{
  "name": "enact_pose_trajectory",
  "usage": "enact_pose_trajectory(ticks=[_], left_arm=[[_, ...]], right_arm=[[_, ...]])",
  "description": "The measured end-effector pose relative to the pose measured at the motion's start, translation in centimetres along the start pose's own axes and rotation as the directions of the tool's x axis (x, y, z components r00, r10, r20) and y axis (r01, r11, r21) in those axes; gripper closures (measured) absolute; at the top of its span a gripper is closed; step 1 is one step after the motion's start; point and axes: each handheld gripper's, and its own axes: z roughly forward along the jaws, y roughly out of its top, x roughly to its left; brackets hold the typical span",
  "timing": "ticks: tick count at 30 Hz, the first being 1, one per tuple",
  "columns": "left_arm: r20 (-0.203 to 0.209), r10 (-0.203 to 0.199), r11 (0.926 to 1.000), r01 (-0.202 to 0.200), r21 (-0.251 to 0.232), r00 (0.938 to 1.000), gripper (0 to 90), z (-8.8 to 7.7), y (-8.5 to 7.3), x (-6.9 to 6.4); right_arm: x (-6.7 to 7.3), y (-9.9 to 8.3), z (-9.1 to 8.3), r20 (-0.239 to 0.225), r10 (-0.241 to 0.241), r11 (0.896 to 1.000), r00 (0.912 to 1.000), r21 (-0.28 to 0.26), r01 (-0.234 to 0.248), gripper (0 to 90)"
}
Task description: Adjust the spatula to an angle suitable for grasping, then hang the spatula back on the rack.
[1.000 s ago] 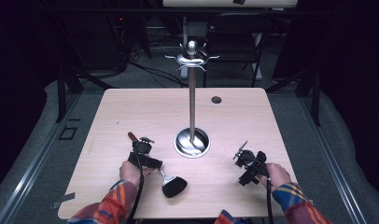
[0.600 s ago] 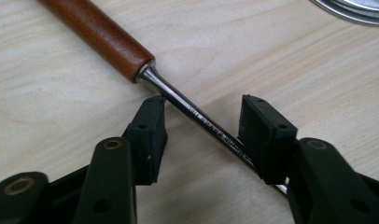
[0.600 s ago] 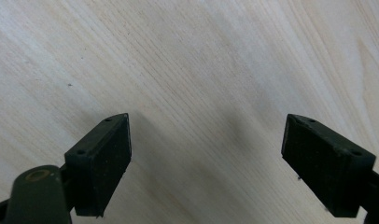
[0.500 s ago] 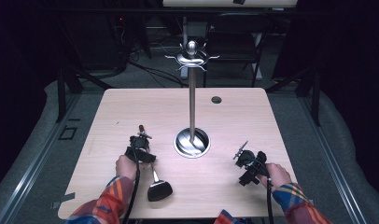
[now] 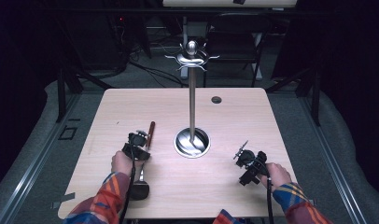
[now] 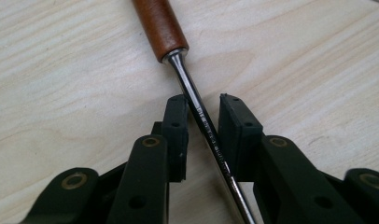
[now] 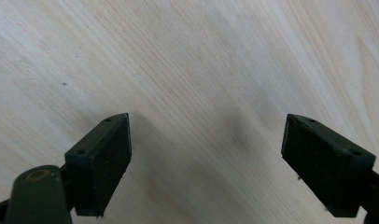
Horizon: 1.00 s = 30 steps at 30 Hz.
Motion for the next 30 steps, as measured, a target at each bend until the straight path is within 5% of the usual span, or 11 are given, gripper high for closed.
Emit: enact_pose_trajectory(ticks=[30], left_arm=[[0.000,-0.050,0.9986,0.050,-0.020,0.9988,75.1,0.4,0.8,1.2]], right_arm=[[-0.1,0.0,0.4,-0.006,0.000,1.000,1.0000,0.006,0.000,15.6]])
